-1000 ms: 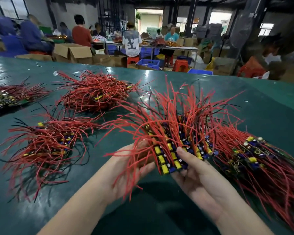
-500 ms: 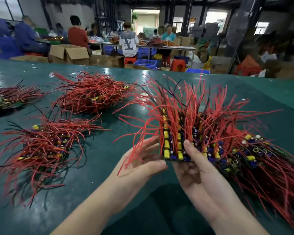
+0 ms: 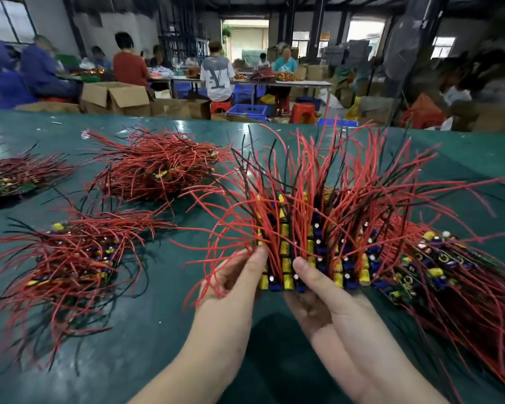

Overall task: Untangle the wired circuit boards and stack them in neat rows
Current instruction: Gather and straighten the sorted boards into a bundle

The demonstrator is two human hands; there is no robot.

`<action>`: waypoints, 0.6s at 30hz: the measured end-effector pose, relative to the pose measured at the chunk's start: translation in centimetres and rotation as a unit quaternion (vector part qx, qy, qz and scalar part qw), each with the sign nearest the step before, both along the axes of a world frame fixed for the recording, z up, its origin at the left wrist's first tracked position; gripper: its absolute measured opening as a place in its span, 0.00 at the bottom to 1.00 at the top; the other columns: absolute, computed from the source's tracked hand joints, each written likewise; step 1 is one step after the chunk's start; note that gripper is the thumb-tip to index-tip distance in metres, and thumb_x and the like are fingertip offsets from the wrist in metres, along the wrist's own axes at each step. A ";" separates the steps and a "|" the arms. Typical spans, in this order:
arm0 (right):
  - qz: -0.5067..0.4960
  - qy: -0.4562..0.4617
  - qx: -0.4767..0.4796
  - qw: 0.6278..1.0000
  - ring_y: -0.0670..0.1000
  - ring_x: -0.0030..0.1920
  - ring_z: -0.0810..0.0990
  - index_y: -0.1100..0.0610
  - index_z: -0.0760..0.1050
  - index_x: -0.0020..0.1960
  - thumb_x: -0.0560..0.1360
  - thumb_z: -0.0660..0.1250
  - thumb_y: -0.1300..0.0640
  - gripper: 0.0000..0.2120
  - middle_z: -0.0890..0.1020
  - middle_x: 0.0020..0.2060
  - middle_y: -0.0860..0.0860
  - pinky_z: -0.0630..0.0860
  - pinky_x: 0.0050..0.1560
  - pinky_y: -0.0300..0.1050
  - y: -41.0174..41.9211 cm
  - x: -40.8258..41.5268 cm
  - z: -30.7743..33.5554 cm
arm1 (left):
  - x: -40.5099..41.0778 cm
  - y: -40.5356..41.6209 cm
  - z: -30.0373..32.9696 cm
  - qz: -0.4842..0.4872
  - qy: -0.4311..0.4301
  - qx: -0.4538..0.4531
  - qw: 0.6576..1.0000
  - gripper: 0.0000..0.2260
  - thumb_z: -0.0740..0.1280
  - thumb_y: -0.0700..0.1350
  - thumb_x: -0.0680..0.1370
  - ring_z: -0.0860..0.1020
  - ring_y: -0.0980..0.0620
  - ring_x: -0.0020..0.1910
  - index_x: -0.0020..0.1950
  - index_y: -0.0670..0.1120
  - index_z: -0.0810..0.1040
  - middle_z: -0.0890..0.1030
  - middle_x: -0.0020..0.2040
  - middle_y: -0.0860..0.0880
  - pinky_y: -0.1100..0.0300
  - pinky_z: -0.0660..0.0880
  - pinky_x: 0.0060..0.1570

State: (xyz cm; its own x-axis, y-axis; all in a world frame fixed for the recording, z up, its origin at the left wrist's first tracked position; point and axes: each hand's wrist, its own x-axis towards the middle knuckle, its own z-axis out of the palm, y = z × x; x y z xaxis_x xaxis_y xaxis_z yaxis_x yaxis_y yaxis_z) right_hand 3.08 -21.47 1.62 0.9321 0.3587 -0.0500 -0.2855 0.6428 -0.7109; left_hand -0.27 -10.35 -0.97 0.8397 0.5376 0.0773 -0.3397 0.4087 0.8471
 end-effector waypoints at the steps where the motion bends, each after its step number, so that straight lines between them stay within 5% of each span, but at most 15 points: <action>1: 0.008 -0.006 -0.003 1.000 0.52 0.47 0.85 0.59 0.81 0.57 0.56 0.74 0.64 0.27 0.85 0.50 0.57 0.82 0.43 0.44 -0.1 -0.1 0.0 | 0.5 -0.2 1.2 -0.037 -0.019 -0.057 0.998 0.15 0.75 0.54 0.55 0.83 0.57 0.42 0.38 0.50 0.86 0.86 0.42 0.50 0.53 0.75 0.54; 4: 0.016 -0.011 -0.021 1.000 0.53 0.51 0.85 0.62 0.78 0.61 0.57 0.74 0.63 0.31 0.84 0.52 0.58 0.82 0.46 0.45 -0.3 0.1 0.0 | 1.1 0.3 2.1 -0.036 0.024 -0.074 0.996 0.17 0.75 0.50 0.54 0.82 0.55 0.39 0.39 0.44 0.83 0.85 0.42 0.46 0.55 0.78 0.48; 8: 0.023 -0.024 -0.031 0.999 0.52 0.47 0.85 0.60 0.82 0.53 0.55 0.75 0.64 0.26 0.85 0.50 0.57 0.81 0.40 0.41 -0.5 0.1 0.5 | 0.8 0.9 2.3 -0.060 0.029 -0.093 0.993 0.13 0.74 0.46 0.56 0.82 0.54 0.37 0.38 0.43 0.82 0.84 0.40 0.44 0.62 0.80 0.38; 14: 0.035 -0.050 -0.078 0.995 0.53 0.52 0.84 0.52 0.84 0.51 0.56 0.76 0.61 0.23 0.85 0.52 0.55 0.81 0.49 0.48 -0.6 0.3 0.4 | 0.5 1.0 2.3 -0.104 0.038 -0.057 0.992 0.06 0.68 0.45 0.65 0.82 0.58 0.34 0.33 0.48 0.85 0.85 0.37 0.49 0.67 0.76 0.31; 18: 0.051 -0.038 -0.069 0.996 0.53 0.53 0.84 0.55 0.83 0.54 0.58 0.76 0.62 0.24 0.85 0.53 0.55 0.82 0.45 0.45 -0.5 0.3 0.3 | 0.6 1.0 2.2 -0.085 0.055 -0.093 0.991 0.15 0.70 0.47 0.64 0.83 0.53 0.39 0.47 0.41 0.81 0.84 0.44 0.43 0.64 0.79 0.36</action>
State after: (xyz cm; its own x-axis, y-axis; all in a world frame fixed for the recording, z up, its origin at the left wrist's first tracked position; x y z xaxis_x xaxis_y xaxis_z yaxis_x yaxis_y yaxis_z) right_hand 3.37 -21.96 1.89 0.8946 0.4456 -0.0350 -0.2853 0.5090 -0.8121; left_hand 0.30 -9.31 1.21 0.9170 0.3845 -0.1061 -0.1631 0.6041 0.7801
